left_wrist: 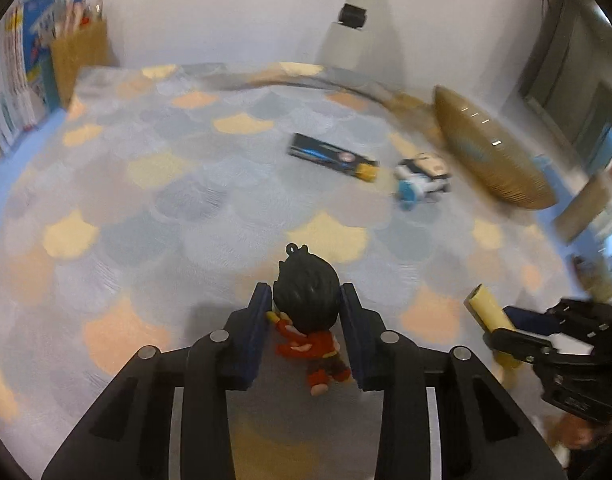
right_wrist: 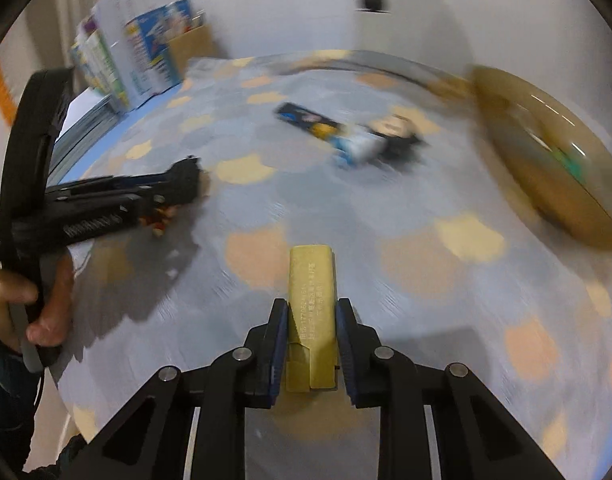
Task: Organize rigid objects
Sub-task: 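Carry the red figure and yellow tube over the amber bowl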
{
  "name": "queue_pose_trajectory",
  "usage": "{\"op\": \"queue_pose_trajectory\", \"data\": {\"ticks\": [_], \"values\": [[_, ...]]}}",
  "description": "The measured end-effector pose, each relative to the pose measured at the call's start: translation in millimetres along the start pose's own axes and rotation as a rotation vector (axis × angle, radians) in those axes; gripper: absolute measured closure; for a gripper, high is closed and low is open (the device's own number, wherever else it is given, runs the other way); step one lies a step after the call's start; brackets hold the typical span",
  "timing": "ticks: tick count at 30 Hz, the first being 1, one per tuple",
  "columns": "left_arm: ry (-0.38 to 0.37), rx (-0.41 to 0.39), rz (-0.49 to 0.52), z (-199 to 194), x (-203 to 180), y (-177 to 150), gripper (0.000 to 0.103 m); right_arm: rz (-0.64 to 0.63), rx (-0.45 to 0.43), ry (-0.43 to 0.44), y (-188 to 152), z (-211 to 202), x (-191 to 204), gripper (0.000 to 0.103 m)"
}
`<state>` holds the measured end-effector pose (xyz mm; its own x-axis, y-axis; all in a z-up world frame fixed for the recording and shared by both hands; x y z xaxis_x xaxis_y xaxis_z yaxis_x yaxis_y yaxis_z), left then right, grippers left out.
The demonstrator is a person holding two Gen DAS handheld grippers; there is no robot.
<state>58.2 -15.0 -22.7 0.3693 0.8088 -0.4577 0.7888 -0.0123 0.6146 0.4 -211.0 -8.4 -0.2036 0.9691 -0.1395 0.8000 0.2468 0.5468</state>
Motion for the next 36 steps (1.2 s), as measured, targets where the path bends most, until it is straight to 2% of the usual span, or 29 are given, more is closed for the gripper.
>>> {"op": "queue_pose_trajectory", "data": {"ticks": [4, 7, 9, 11, 13, 15, 19, 21, 22, 27, 30, 33, 36], "values": [[-0.055, 0.007, 0.042, 0.2, -29.7, -11.3, 0.072, 0.05, 0.084, -0.038, -25.5, -6.0, -33.4, 0.08], [-0.087, 0.03, 0.085, 10.4, -51.2, -22.9, 0.072, 0.067, 0.09, -0.033, -36.5, -12.6, -44.1, 0.08], [-0.094, 0.045, 0.078, 17.2, -54.0, -29.4, 0.072, 0.053, 0.095, -0.057, -40.7, -13.5, -44.4, 0.078], [-0.088, 0.031, 0.084, 15.8, -55.5, -31.3, 0.072, 0.048, 0.09, -0.067, -41.1, -14.1, -41.2, 0.071], [-0.085, 0.022, 0.078, 14.9, -53.0, -31.6, 0.072, 0.032, 0.077, -0.083, -39.9, -13.1, -37.4, 0.068], [-0.097, 0.015, 0.065, 14.2, -50.7, -31.5, 0.072, 0.007, 0.055, -0.129, -38.6, -11.8, -34.8, 0.068], [-0.09, 0.013, 0.072, 13.7, -51.8, -32.2, 0.072, 0.042, 0.037, -0.144, -34.8, -9.2, -36.1, 0.068], [-0.084, 0.014, 0.08, 14.4, -52.7, -32.6, 0.072, 0.029, 0.02, -0.168, -35.4, -11.1, -31.7, 0.071], [-0.084, 0.014, 0.08, 14.3, -52.7, -32.8, 0.072, 0.016, 0.013, -0.17, -35.6, -12.4, -27.8, 0.079], [-0.078, 0.011, 0.08, 13.7, -52.6, -32.9, 0.072, -0.011, -0.01, -0.049, -40.1, -23.7, 10.8, 0.08], [-0.07, 0.011, 0.08, 12.4, -54.2, -32.5, 0.072, 0.041, -0.059, 0.053, -34.5, -40.4, 22.1, 0.08], [-0.077, -0.012, 0.092, 6.1, -60.4, -27.6, 0.072, 0.071, -0.124, 0.044, -20.1, -60.3, 13.7, 0.08], [-0.089, -0.06, 0.112, -6.7, -74.9, -8.7, 0.072, 0.131, -0.174, 0.051, -5.7, -76.7, -10.6, 0.08]]}}
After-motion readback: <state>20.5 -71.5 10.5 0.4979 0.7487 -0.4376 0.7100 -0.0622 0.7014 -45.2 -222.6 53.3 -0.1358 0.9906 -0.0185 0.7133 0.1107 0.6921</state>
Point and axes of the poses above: each gripper's, at about its wrist camera, not at the fingertips, and z roughly the way its jaws point, x to its left, y to its top, the point moved 6 cm from there along z, roughly the way its jaws point, and after that the axes turned 15 degrees about -y, right-handed, at the moved point
